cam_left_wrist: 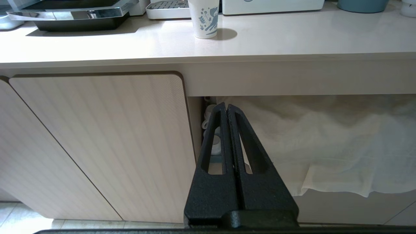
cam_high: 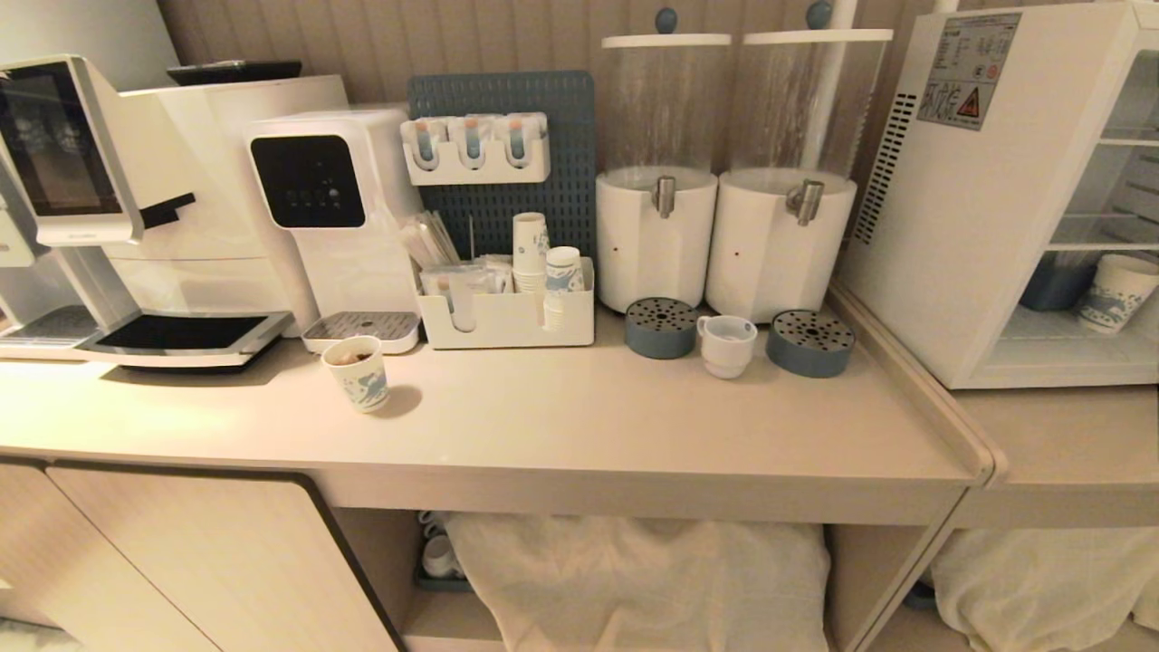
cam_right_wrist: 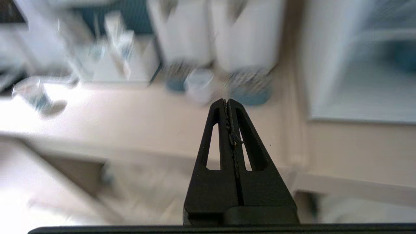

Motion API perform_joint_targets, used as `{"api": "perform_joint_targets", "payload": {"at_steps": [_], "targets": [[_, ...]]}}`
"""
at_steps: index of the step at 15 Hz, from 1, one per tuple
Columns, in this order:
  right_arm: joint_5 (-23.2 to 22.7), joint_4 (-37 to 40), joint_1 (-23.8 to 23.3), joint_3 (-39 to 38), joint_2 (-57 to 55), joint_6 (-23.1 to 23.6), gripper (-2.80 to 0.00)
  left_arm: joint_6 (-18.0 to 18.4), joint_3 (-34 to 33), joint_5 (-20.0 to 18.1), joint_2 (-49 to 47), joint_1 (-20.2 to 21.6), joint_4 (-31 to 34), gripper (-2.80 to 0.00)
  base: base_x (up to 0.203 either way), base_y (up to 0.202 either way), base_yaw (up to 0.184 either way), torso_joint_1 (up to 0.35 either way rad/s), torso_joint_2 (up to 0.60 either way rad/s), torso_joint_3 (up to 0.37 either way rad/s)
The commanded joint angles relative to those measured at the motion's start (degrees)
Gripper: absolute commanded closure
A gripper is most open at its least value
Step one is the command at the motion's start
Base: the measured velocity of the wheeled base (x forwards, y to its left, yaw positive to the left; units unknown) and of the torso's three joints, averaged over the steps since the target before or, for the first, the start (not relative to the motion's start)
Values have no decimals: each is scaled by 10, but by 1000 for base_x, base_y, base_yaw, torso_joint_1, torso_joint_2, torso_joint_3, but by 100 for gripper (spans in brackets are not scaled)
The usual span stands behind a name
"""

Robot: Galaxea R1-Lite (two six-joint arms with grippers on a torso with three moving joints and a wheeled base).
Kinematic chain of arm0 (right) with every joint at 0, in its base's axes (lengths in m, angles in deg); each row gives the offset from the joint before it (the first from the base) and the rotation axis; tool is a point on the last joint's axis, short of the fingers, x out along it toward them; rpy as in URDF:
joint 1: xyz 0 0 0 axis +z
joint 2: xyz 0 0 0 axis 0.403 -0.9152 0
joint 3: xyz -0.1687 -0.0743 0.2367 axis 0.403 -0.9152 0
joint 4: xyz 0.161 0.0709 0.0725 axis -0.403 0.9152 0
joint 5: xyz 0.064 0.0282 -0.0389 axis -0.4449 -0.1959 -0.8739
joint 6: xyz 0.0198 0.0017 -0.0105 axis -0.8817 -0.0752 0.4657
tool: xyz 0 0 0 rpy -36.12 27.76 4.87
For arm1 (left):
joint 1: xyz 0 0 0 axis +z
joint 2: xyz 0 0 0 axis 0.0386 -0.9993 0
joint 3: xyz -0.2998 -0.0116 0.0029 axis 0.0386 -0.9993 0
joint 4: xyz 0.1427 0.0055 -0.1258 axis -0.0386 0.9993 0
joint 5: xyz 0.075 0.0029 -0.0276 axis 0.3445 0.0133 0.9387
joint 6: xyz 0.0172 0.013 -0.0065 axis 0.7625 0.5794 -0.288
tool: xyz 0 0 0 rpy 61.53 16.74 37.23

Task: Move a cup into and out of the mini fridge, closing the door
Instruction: Put the ceramic cup in the freezer

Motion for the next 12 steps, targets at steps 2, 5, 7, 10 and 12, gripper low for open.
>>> {"api": "perform_joint_targets", "payload": {"at_steps": [2, 5, 7, 10, 12], "targets": [[-85, -66, -44, -14, -198, -3, 0, 0, 0, -2, 0, 0, 0, 0, 0, 0, 0, 0, 0, 0], [-159, -244, -73, -76, -329, 15, 0, 0, 0, -2, 0, 0, -1, 0, 0, 0, 0, 0, 0, 0], [-169, -398, -73, -116, -437, 34, 0, 0, 0, -2, 0, 0, -1, 0, 0, 0, 0, 0, 0, 0], [-177, -536, -58, -133, -551, 49, 0, -1, 0, -3, 0, 0, 0, 0, 0, 0, 0, 0, 0, 0], [-165, -551, -27, -116, -602, 54, 0, -1, 0, -3, 0, 0, 0, 0, 0, 0, 0, 0, 0, 0]]}}
